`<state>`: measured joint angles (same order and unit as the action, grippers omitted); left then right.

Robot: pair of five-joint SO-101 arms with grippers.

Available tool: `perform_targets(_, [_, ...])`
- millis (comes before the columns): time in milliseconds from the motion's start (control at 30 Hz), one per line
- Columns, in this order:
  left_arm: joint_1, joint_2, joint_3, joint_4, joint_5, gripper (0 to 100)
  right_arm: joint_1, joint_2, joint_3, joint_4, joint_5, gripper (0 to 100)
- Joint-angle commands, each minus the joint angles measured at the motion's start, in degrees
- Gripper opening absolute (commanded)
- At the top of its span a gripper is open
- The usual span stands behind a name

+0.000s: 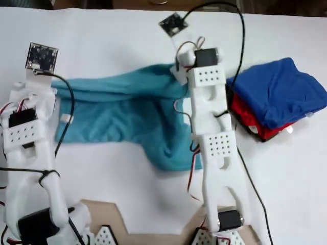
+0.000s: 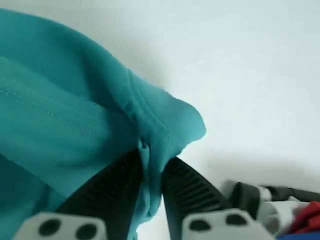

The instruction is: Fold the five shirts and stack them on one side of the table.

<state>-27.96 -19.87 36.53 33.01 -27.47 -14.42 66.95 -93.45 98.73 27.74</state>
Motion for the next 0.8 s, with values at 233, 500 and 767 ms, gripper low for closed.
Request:
perform_targets(233, [0.0,-0.79,-3.21,-0.18,-0.09,2,-5.23,4.18,-1.93,2.51,-0.18,2.4])
perform_targets(500, [0.09,-0.79,-3.3,-0.18,-0.18,2,-6.37,4.26,-1.85,2.51,-0.18,15.9])
perform_targets(767, [0.18,-0.7,-3.3,-0.18,-0.18,2,-7.96,1.36,-2.11,2.42,-0.18,22.6])
